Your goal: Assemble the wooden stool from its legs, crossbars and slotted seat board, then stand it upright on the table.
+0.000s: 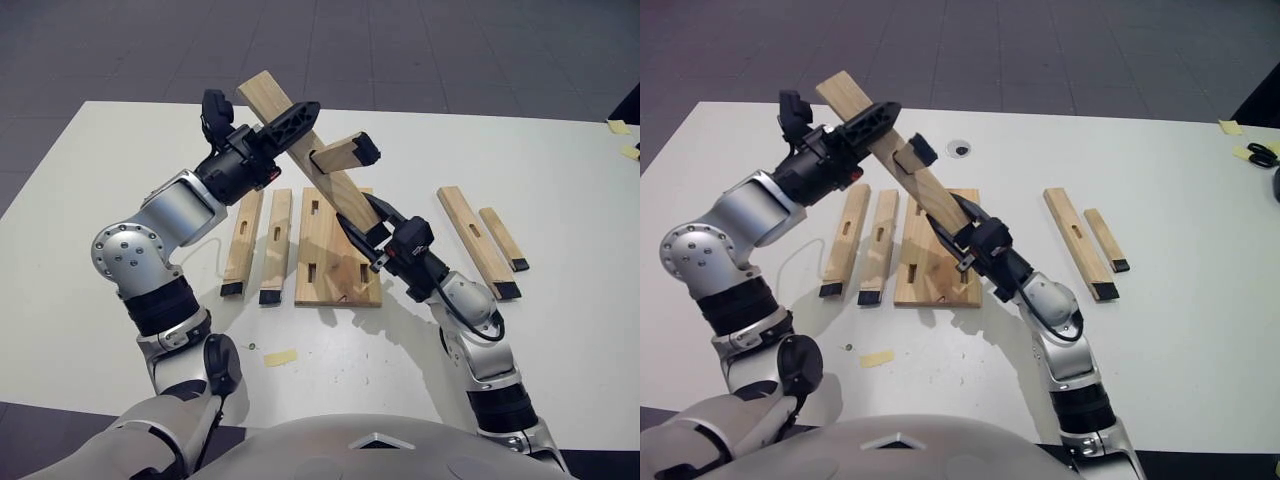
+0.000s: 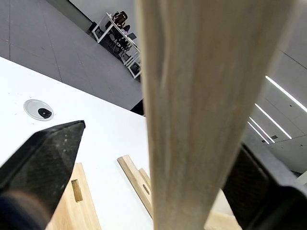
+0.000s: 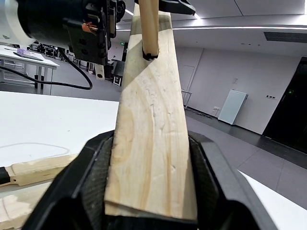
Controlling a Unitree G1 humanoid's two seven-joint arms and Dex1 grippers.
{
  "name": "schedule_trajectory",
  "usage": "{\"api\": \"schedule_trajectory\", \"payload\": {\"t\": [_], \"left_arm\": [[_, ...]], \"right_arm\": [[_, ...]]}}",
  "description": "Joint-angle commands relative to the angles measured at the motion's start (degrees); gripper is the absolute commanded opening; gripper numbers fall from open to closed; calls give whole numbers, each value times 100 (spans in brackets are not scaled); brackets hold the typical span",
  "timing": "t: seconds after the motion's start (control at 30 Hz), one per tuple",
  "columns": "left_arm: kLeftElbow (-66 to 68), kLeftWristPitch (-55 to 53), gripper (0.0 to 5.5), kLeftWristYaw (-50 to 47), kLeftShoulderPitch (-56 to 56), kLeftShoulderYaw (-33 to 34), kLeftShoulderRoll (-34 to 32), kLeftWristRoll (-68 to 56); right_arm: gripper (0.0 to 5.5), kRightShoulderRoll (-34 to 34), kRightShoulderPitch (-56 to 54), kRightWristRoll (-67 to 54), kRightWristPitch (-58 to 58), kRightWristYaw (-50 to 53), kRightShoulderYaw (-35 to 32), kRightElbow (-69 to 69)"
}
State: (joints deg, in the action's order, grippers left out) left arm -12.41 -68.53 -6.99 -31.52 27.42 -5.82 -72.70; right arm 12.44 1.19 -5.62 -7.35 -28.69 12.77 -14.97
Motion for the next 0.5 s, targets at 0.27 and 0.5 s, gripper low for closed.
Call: {"api": "schedule_trajectory", "payload": {"t": [0.27, 0.5], "left_arm": [[2, 161, 236, -608, 102, -391, -386, -908], [62, 771, 146, -846, 102, -526, -241, -1004]], "right_arm": [[205, 51, -39, 365, -314, 241, -30, 133], [205, 90, 5, 397, -282, 223, 4, 144]]}}
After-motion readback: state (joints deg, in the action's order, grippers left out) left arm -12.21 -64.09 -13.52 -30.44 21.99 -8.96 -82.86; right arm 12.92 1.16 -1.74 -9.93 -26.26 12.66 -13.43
